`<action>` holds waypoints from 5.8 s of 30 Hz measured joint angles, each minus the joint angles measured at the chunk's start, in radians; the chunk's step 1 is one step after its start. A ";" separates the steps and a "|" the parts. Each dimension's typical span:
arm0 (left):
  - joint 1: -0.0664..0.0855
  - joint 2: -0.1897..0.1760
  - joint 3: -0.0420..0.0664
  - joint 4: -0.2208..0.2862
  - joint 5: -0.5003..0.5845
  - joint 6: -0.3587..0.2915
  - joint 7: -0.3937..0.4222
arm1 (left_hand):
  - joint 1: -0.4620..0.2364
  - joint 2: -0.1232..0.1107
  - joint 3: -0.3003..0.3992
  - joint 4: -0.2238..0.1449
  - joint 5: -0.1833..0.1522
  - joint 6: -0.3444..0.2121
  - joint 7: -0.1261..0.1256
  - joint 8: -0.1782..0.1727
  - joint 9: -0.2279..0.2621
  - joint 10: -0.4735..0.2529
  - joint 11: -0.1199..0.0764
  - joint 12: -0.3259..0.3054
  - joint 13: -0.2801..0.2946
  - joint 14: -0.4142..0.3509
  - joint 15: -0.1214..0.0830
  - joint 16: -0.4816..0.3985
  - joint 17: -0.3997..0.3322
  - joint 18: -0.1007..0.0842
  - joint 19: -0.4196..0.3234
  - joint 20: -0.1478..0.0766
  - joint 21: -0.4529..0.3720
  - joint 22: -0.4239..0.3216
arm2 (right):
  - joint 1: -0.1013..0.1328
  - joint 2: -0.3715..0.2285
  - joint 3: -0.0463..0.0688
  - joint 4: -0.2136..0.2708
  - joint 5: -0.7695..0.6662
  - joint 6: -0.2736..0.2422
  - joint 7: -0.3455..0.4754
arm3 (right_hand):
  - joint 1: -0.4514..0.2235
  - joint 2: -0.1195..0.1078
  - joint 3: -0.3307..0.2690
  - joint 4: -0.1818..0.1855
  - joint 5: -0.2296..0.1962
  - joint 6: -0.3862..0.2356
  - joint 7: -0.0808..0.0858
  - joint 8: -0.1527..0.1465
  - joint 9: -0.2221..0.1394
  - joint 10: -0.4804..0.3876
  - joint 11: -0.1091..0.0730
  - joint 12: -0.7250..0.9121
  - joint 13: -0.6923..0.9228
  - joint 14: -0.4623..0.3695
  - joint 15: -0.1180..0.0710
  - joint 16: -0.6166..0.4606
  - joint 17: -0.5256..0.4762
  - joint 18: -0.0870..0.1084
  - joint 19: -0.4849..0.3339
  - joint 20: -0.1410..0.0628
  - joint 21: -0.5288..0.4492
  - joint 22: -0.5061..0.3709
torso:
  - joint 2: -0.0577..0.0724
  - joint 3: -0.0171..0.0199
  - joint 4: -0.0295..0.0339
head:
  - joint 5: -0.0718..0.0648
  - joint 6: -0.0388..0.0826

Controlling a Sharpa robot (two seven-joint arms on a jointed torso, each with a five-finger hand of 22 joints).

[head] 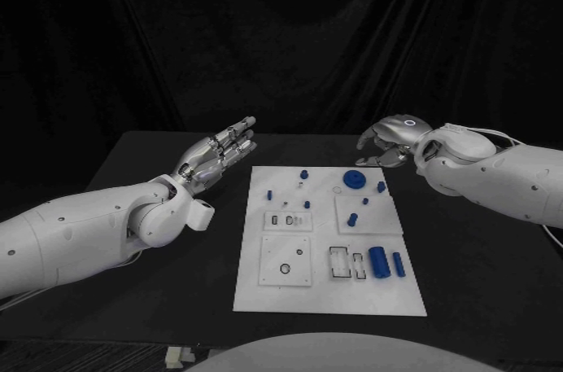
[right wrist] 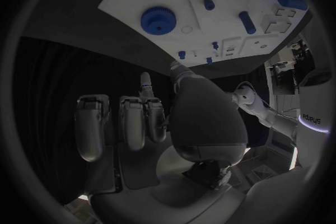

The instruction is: Assemble the parts on the task board

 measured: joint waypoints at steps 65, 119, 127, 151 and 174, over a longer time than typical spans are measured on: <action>-0.002 -0.002 0.000 0.000 0.000 0.021 0.000 | 0.000 0.000 0.006 -0.006 0.000 -0.004 0.003 0.000 0.000 0.000 0.007 0.000 0.000 0.000 0.007 0.000 0.000 0.000 0.003 0.010 0.000 0.000 | -0.072 0.101 0.000 -0.129 0.013 0.098 -0.034 | 0.110 0.025 0.025 -0.008 0.059 -0.002 0.007 0.003 -0.027 0.003 0.011 0.000 -0.001 -0.001 0.006 0.000 -0.001 0.001 0.003 0.004 -0.023 -0.001 | -0.001 -0.0005 -0.0012 | 0.001 -0.026; -0.004 -0.002 0.000 -0.005 0.000 0.038 -0.001 | 0.004 0.004 0.010 -0.010 0.000 -0.003 0.003 0.000 0.000 0.000 0.014 0.000 0.000 0.000 0.007 0.000 0.000 0.000 -0.001 0.014 0.000 0.000 | -0.041 0.109 0.001 -0.061 0.023 0.061 -0.014 | 0.191 0.049 0.063 -0.045 0.214 0.083 0.039 0.039 -0.023 0.000 0.015 0.000 0.000 0.003 0.010 0.000 -0.001 0.001 0.003 0.011 -0.034 0.000 | -0.002 -0.0004 -0.0013 | 0.004 -0.038; -0.004 -0.001 0.000 -0.006 0.000 0.040 -0.002 | 0.004 0.004 0.011 -0.011 0.000 -0.003 0.003 0.000 0.000 0.000 0.014 0.000 0.000 0.000 0.007 0.000 0.000 0.000 0.000 0.019 0.000 0.000 | -0.031 0.138 0.000 -0.011 0.033 0.070 -0.013 | 0.190 0.050 0.062 -0.046 0.220 0.083 0.039 0.039 -0.023 0.000 0.015 0.000 0.000 0.002 0.010 0.000 -0.001 0.001 0.003 0.011 -0.038 -0.001 | -0.002 -0.0005 -0.0013 | 0.006 -0.038; -0.004 0.009 0.000 -0.011 0.000 0.050 -0.009 | 0.004 0.004 0.012 -0.012 0.000 -0.003 0.003 0.000 0.000 0.000 0.022 0.000 0.000 0.000 0.014 0.000 -0.001 0.000 -0.001 0.021 0.000 0.000 | -0.032 0.286 0.001 -0.099 0.043 0.161 -0.003 | 0.187 0.050 0.063 -0.053 0.220 0.083 0.039 0.039 -0.023 0.000 0.022 0.000 0.000 0.002 0.016 0.000 -0.001 0.001 0.003 0.011 -0.053 -0.001 | -0.001 -0.0005 -0.0004 | -0.001 -0.038; -0.004 0.012 0.000 -0.013 0.000 0.057 -0.013 | 0.004 0.004 0.018 -0.012 0.000 -0.003 0.011 0.000 0.000 0.000 0.022 0.000 0.001 0.000 0.014 0.000 -0.001 0.000 -0.001 0.021 0.000 -0.001 | -0.045 0.338 0.002 -0.150 0.045 0.199 0.003 | 0.185 0.049 0.066 -0.056 0.201 0.072 0.028 0.007 -0.022 0.003 0.025 0.000 0.000 0.001 0.023 0.000 0.000 0.001 0.003 0.018 -0.076 0.000 | -0.001 -0.0001 -0.0013 | -0.005 -0.038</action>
